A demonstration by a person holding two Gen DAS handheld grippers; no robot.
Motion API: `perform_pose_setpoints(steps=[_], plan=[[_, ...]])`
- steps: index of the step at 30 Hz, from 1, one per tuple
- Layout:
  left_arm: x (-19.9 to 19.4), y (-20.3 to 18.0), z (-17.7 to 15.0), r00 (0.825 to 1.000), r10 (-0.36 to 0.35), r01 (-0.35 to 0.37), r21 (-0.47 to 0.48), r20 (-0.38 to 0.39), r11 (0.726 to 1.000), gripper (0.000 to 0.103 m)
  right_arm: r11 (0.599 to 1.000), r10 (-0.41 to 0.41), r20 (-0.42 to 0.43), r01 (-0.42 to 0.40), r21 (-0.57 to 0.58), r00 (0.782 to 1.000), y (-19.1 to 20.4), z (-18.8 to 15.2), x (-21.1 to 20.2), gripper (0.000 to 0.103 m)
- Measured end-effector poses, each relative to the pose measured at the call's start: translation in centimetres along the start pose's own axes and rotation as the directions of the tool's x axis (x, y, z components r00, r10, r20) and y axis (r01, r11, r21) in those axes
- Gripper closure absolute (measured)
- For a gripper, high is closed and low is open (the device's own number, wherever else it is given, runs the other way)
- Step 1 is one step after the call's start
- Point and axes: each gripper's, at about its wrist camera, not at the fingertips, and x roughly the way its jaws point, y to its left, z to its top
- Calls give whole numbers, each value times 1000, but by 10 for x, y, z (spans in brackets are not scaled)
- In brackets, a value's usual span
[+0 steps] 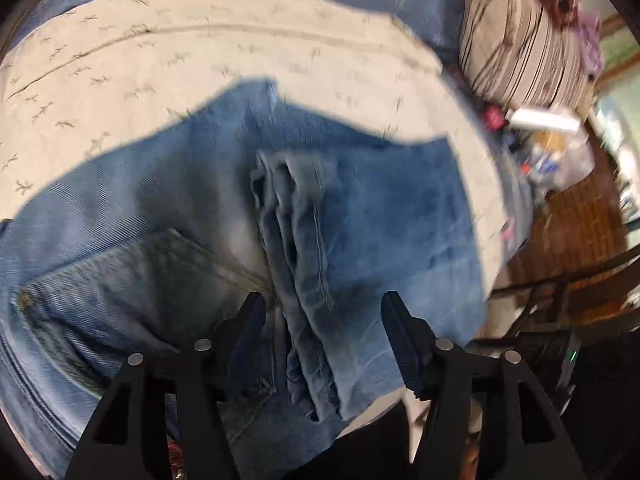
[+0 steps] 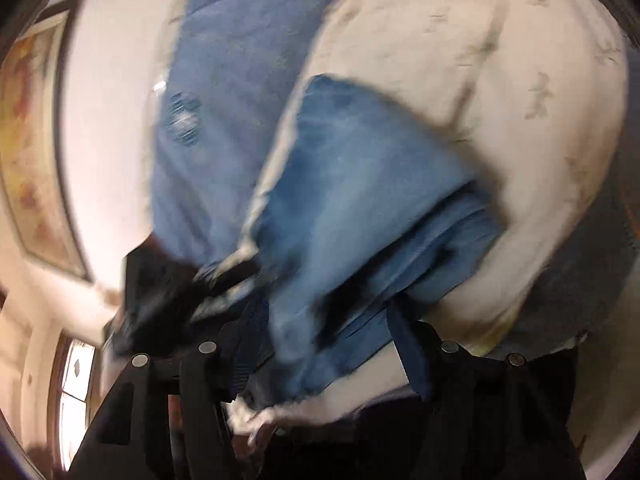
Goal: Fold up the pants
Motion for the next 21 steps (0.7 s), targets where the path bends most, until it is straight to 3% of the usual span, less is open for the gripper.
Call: perform_pose_setpoints(steps=[1,2,3,4,6,7,9,10,11,13,16,19,21], plan=[[4,-6,0,1000,10,-10,7,-25,1000,66,999,20,11,-20,30,1000,-3,1,3,40],[3,-9,-2,999,7,-7,5,-40,1000,82,999,32,28,-33,39,999,-3,3,4,54],[-1,-12,-1,998,-29,29,-11,-47,1000,83,1000,8,71,-8,9,997,2,5,-1,68],[-3,-13,1,996,-77,76,-34,-48,997,83,999,-1,96,5,-41,995,10,8,-7,95],[-3,-16,5,987,-153,149,-72,-47,986,83,995,23,165,-7,-98,986,22,14,-25,95],[0,-15,5,987,-154,150,-88,-46,985,83,992,16,196,8,-125,981,25,17,-34,95],[22,-13,6,995,-64,58,-84,-71,995,82,991,-30,202,56,-123,979,17,22,-39,95],[32,-10,5,996,-27,21,-79,-84,997,83,991,-53,174,73,-113,983,10,24,-33,91],[36,-5,4,996,-34,27,-89,-81,996,84,990,-100,101,109,-87,990,-2,24,-21,90],[27,-2,2,995,-71,63,-112,-73,992,84,994,-91,68,94,-47,994,-13,15,-18,88],[-6,-1,-4,997,-56,56,-15,-51,998,84,988,-119,51,123,-95,992,-3,7,-41,66],[-41,-3,-6,989,-149,150,26,-17,988,84,979,-62,122,84,-185,991,23,6,-69,66],[-54,-14,3,985,-168,167,30,44,985,78,964,-1,208,56,-260,978,40,10,-82,64]])
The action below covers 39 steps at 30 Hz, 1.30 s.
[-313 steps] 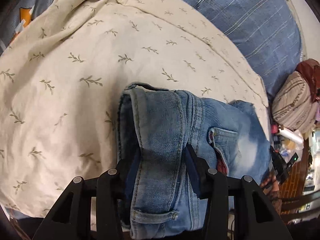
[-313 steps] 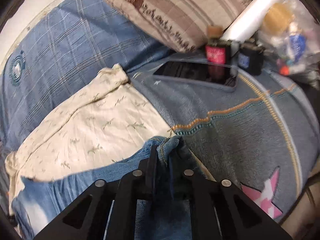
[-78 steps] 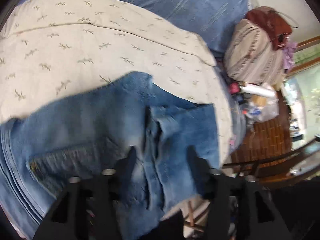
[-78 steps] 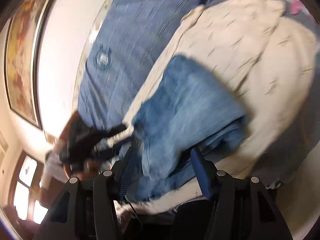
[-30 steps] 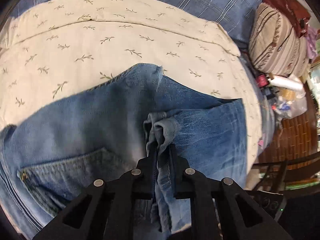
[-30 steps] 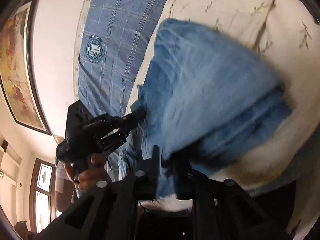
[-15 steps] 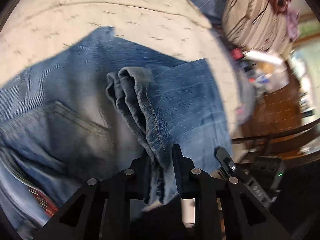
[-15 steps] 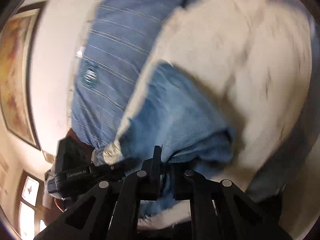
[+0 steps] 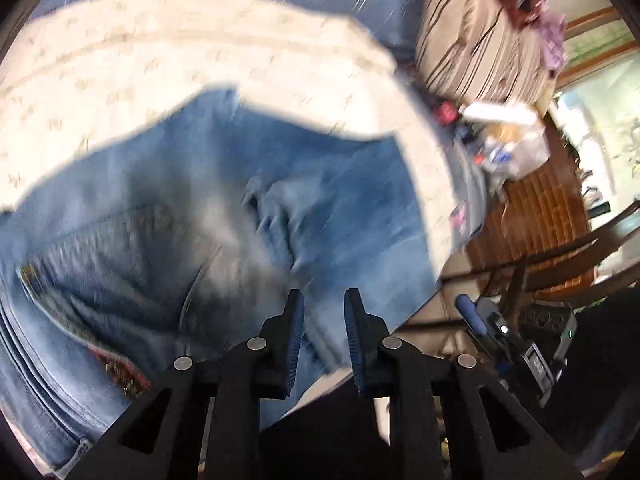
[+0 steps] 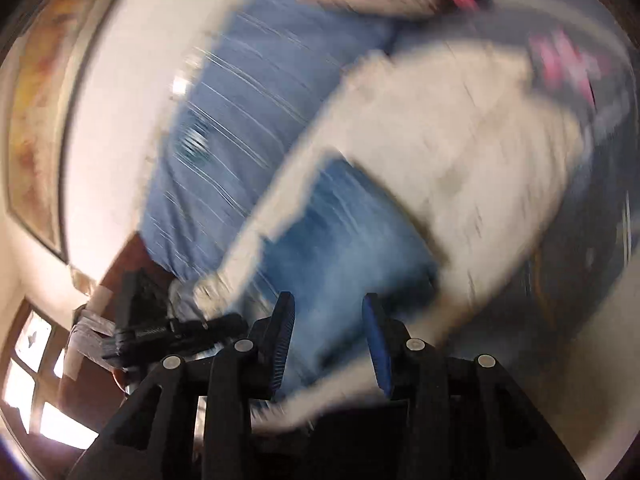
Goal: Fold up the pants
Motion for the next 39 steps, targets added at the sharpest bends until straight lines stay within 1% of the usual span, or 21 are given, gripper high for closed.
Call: perform_pose_setpoints(steps=[1,3,6,7,8,9,10,11,12,13,16,18,20,21,24,28,30,32,35,37,39], plan=[[0,-4,4,1000,0,0,4,15,1000,77,999,21,32,-20,-33,999,7,6,1,63],[7,-16,15,999,16,-17,14,37,1000,76,997,17,46,-13,-80,999,15,15,13,63],[38,-25,27,998,65,-65,12,8,998,76,994,9,42,-5,-105,999,12,24,43,63],[52,-26,29,995,102,-102,17,2,995,76,994,6,34,-3,-105,999,8,26,56,63],[67,-25,34,985,173,-173,23,7,985,76,994,-29,21,31,-107,999,2,27,72,63],[83,-19,37,975,221,-221,18,-1,975,84,990,-89,4,89,-110,996,-8,27,87,63],[96,-12,42,970,243,-243,18,4,970,90,984,-146,-31,142,-107,989,-18,23,97,68],[96,-14,43,968,248,-249,17,39,968,96,983,-166,-55,161,-89,985,-30,21,109,75],[96,-13,44,971,237,-237,13,37,971,96,987,-143,-11,142,-77,990,-34,18,104,77],[95,-11,46,976,217,-217,-7,20,976,97,989,-135,-16,134,-66,991,-35,17,102,76],[88,0,45,986,164,-165,-76,-20,983,97,986,-158,-34,156,-63,987,-31,19,101,76],[71,14,43,990,138,-140,-117,-27,983,97,982,-184,-37,182,-47,982,-25,17,96,72],[49,28,39,993,117,-119,-127,-22,985,96,980,-192,-21,191,-55,981,-12,12,87,51],[34,29,33,990,141,-140,-114,0,983,93,979,-195,-12,194,-64,981,-4,10,82,48],[-7,38,21,980,189,-183,-89,69,979,89,978,-185,-25,181,-104,983,24,-7,80,46],[-61,65,7,970,211,-195,-130,124,972,84,968,-172,-107,148,-202,979,64,-41,95,44],[-97,90,-1,956,239,-209,-174,170,962,75,956,-170,-155,124,-267,973,86,-61,108,41],[-122,111,-12,942,264,-213,-237,209,948,68,932,-165,-224,77,-353,961,113,-87,126,37],[-159,154,-30,931,262,-163,-353,253,921,62,897,-176,-302,26,-441,937,138,-118,144,37],[-161,173,-39,934,249,-132,-401,255,906,61,872,-191,-350,-6,-490,917,154,-138,156,37],[-161,191,-48,942,231,-103,-444,245,890,59,850,-210,-369,-18,-527,905,165,-150,162,35]])
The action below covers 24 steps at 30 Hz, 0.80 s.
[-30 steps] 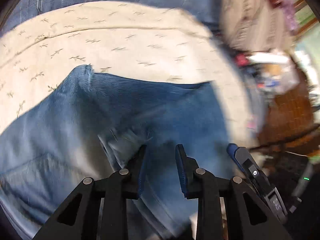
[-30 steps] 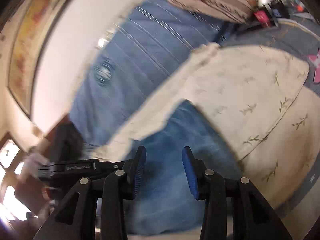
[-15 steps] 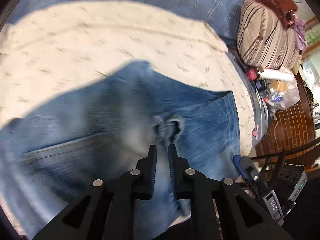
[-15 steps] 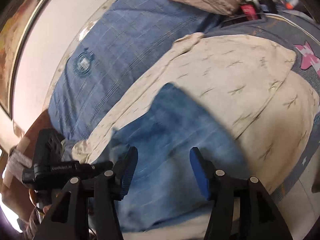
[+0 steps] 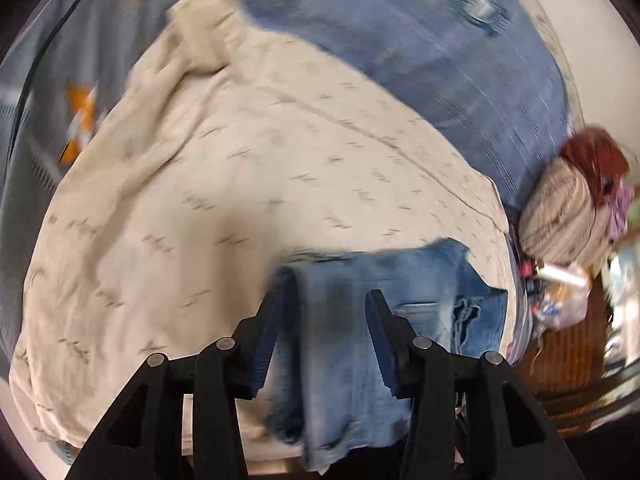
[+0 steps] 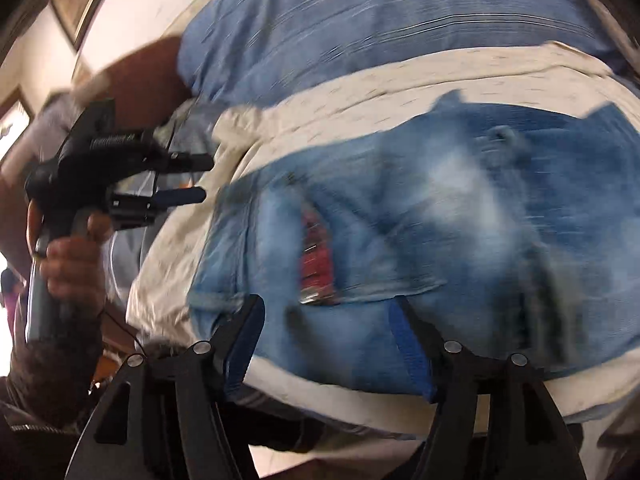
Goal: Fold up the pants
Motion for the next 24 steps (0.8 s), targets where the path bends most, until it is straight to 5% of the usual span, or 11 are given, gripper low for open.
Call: perform_pose_setpoints(steps=[9,16,21,24], plan=[[65,41,-4,980,-147,131,-128,-131,983,48,974,-40,31,46,-222,999,62,-6,-3,25],[107,53,-4,967,-215,192,-165,-135,967,35,865,-151,-14,125,-486,988,112,-31,35,25],[113,51,-6,967,-216,196,-147,-137,970,38,832,-197,19,178,-525,980,116,-35,54,25],[110,51,-6,970,-200,179,-145,-140,973,58,858,-168,19,155,-489,986,111,-30,53,31]])
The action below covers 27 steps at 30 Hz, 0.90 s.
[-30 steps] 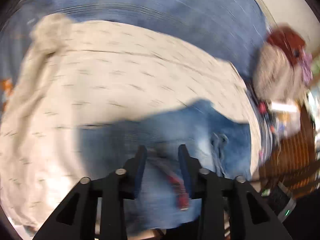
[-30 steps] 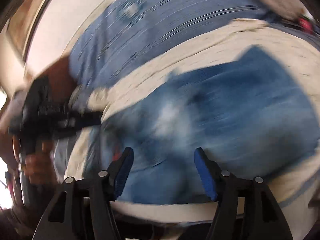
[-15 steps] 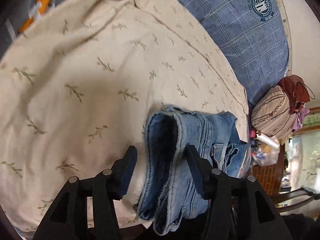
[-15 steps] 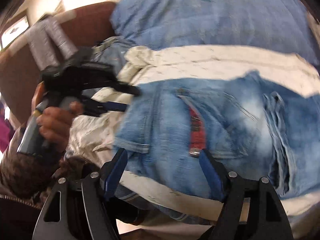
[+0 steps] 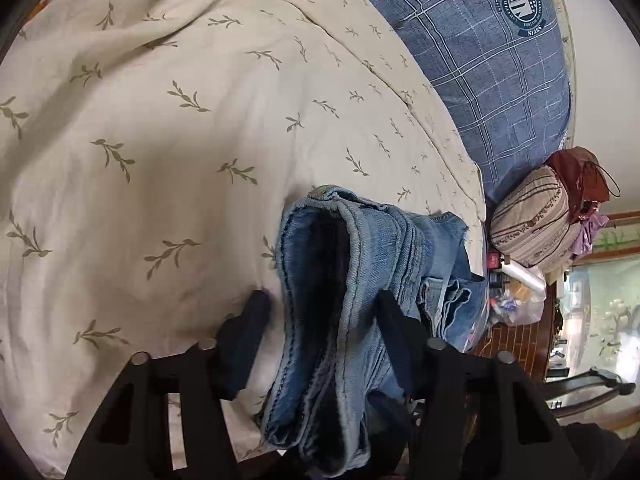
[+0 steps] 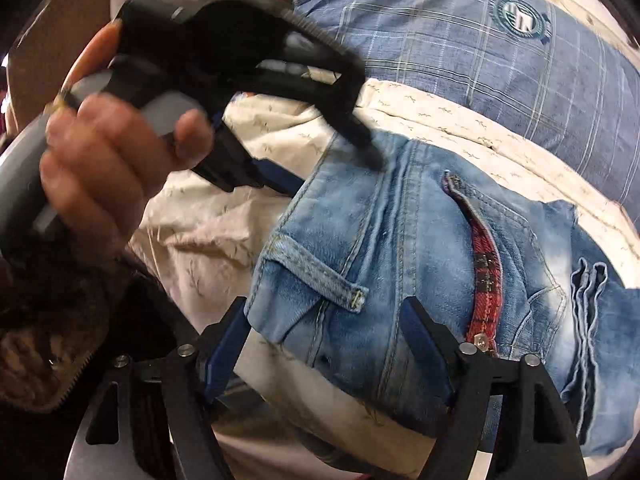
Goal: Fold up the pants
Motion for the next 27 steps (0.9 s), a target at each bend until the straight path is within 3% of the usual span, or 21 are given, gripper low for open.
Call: perform_pose_setpoints(steps=[2,4,6,8,10,11,12,14,19,22,24,27], plan=[[-10,-2,-2,1000,-3,3,-5,-1,1000,72,1000,27,5,-27,15,1000,-4,0,-2,48],[-15,-6,-3,1000,-6,6,-1,3,1000,78,998,59,8,-59,36,998,-10,3,-5,79],[-22,-14,-5,1000,-5,5,21,12,1000,88,994,79,21,-80,73,997,-18,3,-14,83],[-30,-23,-6,997,-71,71,37,-2,997,94,989,95,27,-97,109,995,-28,4,-19,80],[-40,-30,-6,999,-34,32,64,32,997,93,985,117,27,-119,124,993,-32,1,-21,70],[-47,-34,-6,998,7,-13,100,69,995,87,985,115,35,-119,127,993,-31,-1,-23,57],[-51,-36,-8,995,35,-46,124,91,991,81,985,115,35,-118,124,993,-30,-3,-23,51],[-51,-36,-13,996,30,-40,130,81,991,53,993,85,37,-88,83,996,-20,-5,-24,41],[-24,-24,-26,998,33,-26,140,-49,990,52,999,23,14,-22,-48,1000,6,-7,-13,36],[-10,-21,-25,995,45,-34,128,-87,991,52,995,-27,-20,25,-96,999,16,-10,0,37],[-13,-21,-23,995,18,-6,116,-97,993,53,996,-30,-34,27,-84,999,15,-12,3,37],[-32,-29,-19,992,-106,113,114,-70,987,53,998,-22,-22,20,-57,1000,10,-12,-1,37]])
